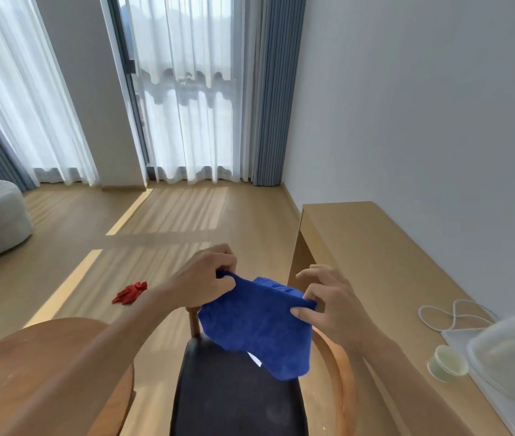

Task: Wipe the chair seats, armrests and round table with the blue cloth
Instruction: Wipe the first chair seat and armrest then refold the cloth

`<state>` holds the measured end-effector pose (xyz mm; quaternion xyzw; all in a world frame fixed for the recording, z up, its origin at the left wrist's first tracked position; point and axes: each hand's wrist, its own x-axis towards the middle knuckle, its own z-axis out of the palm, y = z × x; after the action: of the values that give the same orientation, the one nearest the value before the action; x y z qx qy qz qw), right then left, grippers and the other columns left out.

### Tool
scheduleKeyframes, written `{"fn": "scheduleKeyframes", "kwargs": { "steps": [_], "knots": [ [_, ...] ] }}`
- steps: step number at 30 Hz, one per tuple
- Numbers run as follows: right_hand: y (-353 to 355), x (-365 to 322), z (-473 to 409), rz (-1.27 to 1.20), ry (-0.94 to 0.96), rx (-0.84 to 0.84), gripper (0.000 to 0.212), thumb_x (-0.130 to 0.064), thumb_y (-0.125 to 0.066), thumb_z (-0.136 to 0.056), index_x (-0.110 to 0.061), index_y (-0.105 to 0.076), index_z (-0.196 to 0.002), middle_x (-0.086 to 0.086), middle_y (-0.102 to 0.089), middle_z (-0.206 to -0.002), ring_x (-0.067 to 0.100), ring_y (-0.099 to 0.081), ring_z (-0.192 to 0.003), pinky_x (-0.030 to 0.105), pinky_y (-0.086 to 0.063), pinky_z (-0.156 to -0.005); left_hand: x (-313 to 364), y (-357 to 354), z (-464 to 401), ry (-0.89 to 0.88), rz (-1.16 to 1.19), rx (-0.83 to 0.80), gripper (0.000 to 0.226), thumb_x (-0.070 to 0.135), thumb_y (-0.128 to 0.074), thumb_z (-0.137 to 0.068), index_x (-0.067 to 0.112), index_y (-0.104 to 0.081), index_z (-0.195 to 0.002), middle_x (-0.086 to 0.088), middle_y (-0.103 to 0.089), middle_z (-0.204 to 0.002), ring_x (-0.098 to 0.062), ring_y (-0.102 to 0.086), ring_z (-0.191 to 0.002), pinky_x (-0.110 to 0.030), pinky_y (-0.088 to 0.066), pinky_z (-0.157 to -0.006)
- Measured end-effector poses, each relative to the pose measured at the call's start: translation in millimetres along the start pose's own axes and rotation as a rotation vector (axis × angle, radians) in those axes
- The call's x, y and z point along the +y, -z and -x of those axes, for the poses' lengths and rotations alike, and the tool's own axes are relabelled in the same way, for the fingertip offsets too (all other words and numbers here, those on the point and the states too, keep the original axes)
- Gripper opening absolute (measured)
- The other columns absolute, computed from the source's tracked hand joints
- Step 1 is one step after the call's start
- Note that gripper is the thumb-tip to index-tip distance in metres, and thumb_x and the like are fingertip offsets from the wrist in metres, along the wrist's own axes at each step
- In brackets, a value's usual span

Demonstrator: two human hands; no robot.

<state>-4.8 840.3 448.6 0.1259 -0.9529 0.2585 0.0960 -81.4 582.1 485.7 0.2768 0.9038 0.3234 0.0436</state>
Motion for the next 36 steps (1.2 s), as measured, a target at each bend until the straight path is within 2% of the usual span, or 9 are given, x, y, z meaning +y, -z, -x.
{"fn": "scheduleKeyframes", "kwargs": {
  "steps": [2,5,7,14,18,23,30,32,36],
  "knots": [
    [-5,-1,-5,-0.094,0.009,-0.121,0.025,-0.030,-0.070,-0.085,-0.030,-0.051,-0.069,-0.018,-0.063,-0.108,-0.002,-0.046,-0.117,0.024,-0.031,-0.102,4,10,-6,-0.027,-0.039,0.025,0.019,-0.002,-0.051,-0.076,0.009,-0.046,-0.062,0.013,-0.053,-0.082,-0.008,-0.049,-0.072,-0.021,-0.039,-0.066],
    [-9,1,-14,-0.249,-0.040,-0.218,0.012,-0.034,-0.066,-0.087,-0.029,-0.056,-0.082,-0.015,-0.063,-0.083,0.001,-0.058,-0.080,0.016,-0.044,-0.078,0,25,-7,-0.030,-0.079,0.064,0.026,-0.003,-0.051,-0.074,0.016,-0.047,-0.057,0.010,-0.057,-0.078,-0.005,-0.049,-0.066,-0.015,-0.035,-0.063],
    [-13,7,-15,-0.294,-0.064,-0.298,0.014,-0.031,-0.068,-0.084,-0.033,-0.055,-0.088,-0.014,-0.062,-0.078,0.002,-0.055,-0.070,0.017,-0.043,-0.067,-4,36,-6,-0.018,-0.086,0.098,0.031,-0.003,-0.052,-0.073,0.020,-0.046,-0.054,0.008,-0.059,-0.074,-0.006,-0.049,-0.064,-0.016,-0.036,-0.062],
    [-68,25,-6,-0.137,-0.156,-0.472,0.007,-0.021,-0.058,-0.082,-0.027,-0.055,-0.083,-0.005,-0.061,-0.089,0.013,-0.059,-0.081,0.025,-0.048,-0.066,-7,56,-3,-0.014,-0.110,0.081,0.037,-0.002,-0.052,-0.072,0.028,-0.048,-0.051,0.010,-0.061,-0.074,-0.009,-0.054,-0.069,-0.012,-0.040,-0.061],
    [-81,35,-3,-0.119,-0.268,-0.393,0.024,-0.014,-0.057,-0.082,-0.034,-0.043,-0.078,-0.011,-0.059,-0.078,0.008,-0.057,-0.072,0.017,-0.042,-0.058,-33,72,6,0.101,-0.144,0.102,0.034,-0.001,-0.054,-0.074,0.026,-0.053,-0.053,0.009,-0.062,-0.073,-0.011,-0.054,-0.067,-0.022,-0.040,-0.062],
    [-68,43,-15,-0.147,-0.280,-0.210,0.015,-0.015,-0.048,-0.093,-0.026,-0.054,-0.101,-0.013,-0.052,-0.089,0.000,-0.051,-0.081,0.010,-0.036,-0.063,-75,82,23,0.333,-0.129,0.108,0.032,0.000,-0.055,-0.075,0.025,-0.059,-0.055,0.005,-0.065,-0.067,-0.016,-0.057,-0.067,-0.027,-0.043,-0.060],
    [-43,45,-24,-0.042,-0.334,-0.186,0.023,-0.037,-0.038,-0.102,-0.030,-0.048,-0.083,-0.011,-0.057,-0.073,0.007,-0.056,-0.068,0.019,-0.038,-0.057,-100,88,25,0.468,-0.058,0.035,0.036,0.000,-0.055,-0.079,0.027,-0.057,-0.054,0.005,-0.060,-0.058,-0.016,-0.055,-0.065,-0.024,-0.042,-0.057],
    [-38,44,-26,-0.076,-0.343,-0.140,0.024,-0.036,-0.044,-0.100,-0.028,-0.053,-0.080,-0.010,-0.059,-0.073,0.009,-0.058,-0.070,0.021,-0.041,-0.058,-107,84,25,0.511,-0.012,-0.023,0.027,0.000,-0.054,-0.082,0.021,-0.064,-0.068,0.001,-0.067,-0.068,-0.021,-0.064,-0.072,-0.024,-0.050,-0.060],
    [-34,37,-26,-0.194,-0.429,-0.142,0.023,-0.028,-0.050,-0.098,-0.020,-0.061,-0.078,-0.005,-0.064,-0.075,0.011,-0.063,-0.063,0.019,-0.045,-0.052,-118,68,25,0.585,0.064,-0.090,0.017,0.001,-0.049,-0.087,0.006,-0.066,-0.088,-0.020,-0.069,-0.089,-0.038,-0.065,-0.085,-0.045,-0.058,-0.080]
  ]
}}
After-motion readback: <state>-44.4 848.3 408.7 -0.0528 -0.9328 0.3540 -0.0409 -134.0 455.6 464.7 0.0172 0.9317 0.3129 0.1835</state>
